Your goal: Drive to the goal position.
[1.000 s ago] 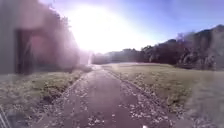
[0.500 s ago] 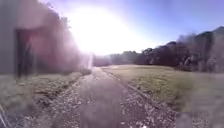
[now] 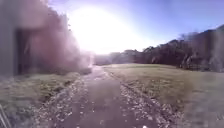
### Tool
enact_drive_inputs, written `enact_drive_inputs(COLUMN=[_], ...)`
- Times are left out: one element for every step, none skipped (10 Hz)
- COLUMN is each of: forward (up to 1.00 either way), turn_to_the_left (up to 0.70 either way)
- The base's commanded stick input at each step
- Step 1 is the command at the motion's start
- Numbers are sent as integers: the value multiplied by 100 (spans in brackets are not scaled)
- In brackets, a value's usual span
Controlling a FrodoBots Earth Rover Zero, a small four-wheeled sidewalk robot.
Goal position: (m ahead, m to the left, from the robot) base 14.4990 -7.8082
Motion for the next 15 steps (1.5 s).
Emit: enact_drive_inputs(forward=[70, 70, 70, 70, 70, 70, 70, 70, 70, 70, 70, 70, 70, 70, 70], turn_to_the_left=[27, 16, 0, 0, 0, 0, 17, 20, 4, 0, 0, 0, 0, 0, 0])
